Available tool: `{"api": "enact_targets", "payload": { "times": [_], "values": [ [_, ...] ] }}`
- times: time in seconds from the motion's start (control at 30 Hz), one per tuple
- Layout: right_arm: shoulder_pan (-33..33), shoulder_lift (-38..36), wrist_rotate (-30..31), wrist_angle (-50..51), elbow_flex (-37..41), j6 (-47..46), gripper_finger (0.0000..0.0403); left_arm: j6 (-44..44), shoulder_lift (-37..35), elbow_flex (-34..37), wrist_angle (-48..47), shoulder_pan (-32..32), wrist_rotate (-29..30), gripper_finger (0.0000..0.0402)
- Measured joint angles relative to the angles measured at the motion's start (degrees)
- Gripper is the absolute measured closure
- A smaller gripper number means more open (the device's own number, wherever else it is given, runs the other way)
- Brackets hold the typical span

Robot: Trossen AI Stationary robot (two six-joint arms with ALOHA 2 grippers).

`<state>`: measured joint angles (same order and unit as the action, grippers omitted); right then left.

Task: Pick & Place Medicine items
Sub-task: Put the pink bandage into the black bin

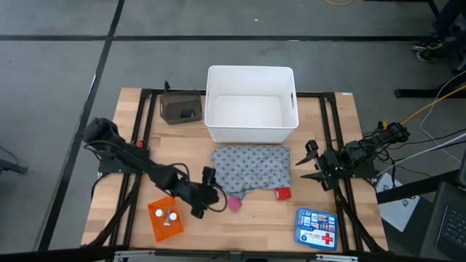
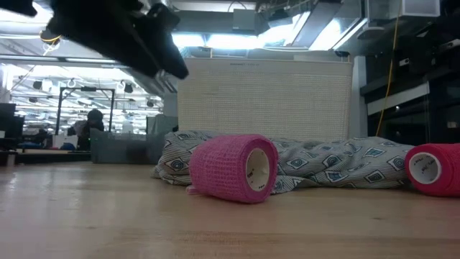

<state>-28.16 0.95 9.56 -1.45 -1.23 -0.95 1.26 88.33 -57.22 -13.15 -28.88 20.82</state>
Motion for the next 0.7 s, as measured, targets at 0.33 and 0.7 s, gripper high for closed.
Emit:
{"api": "enact_targets", "payload": {
  "times": [0.33, 0.7],
  "values": [
    [0.0, 0.0, -0.01, 0.0, 0.0, 0.0, 0.0179, -4.77, 8.1, -7.79, 1.03, 1.01, -3.53, 0.0136],
    [0.0, 0.0, 0.0, -0.02, 0.0, 0.0, 0.0179, -14.93, 19.92, -18.7, -4.15, 4.06, -13.21, 0.0118]
  ]
}}
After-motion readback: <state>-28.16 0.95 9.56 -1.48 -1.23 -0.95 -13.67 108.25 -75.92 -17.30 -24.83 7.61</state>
